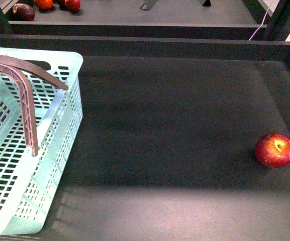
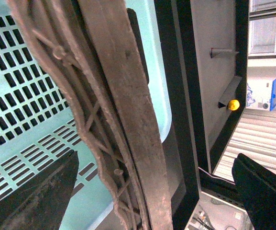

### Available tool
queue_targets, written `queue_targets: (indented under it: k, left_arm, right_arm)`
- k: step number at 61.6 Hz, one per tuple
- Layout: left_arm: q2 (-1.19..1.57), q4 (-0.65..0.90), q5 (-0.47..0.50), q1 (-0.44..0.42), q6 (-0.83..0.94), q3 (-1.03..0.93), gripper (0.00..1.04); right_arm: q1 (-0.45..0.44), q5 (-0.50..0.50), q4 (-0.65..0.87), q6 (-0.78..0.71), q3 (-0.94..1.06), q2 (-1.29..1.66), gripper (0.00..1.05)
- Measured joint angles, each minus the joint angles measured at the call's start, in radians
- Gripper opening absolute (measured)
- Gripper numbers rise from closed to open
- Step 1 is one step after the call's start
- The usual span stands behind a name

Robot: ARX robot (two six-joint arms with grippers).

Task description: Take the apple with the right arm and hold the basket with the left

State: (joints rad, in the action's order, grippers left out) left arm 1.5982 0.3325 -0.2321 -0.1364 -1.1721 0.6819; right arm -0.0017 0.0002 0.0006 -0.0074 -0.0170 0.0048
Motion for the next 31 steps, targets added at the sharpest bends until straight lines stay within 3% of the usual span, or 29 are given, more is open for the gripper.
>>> queue_targets:
  k: [11,31]
  left_arm:
    - [0.055,-0.002,0.034,0.034,-0.020,0.028,0.98]
    - [0.122,-0.012,0.065,0.056,-0.022,0.066,0.44]
  right_arm:
    - [0.000,0.000,0.000,0.000,0.000,0.000,0.96]
    - [0.000,0.000,0.000,0.000,0.000,0.000,0.96]
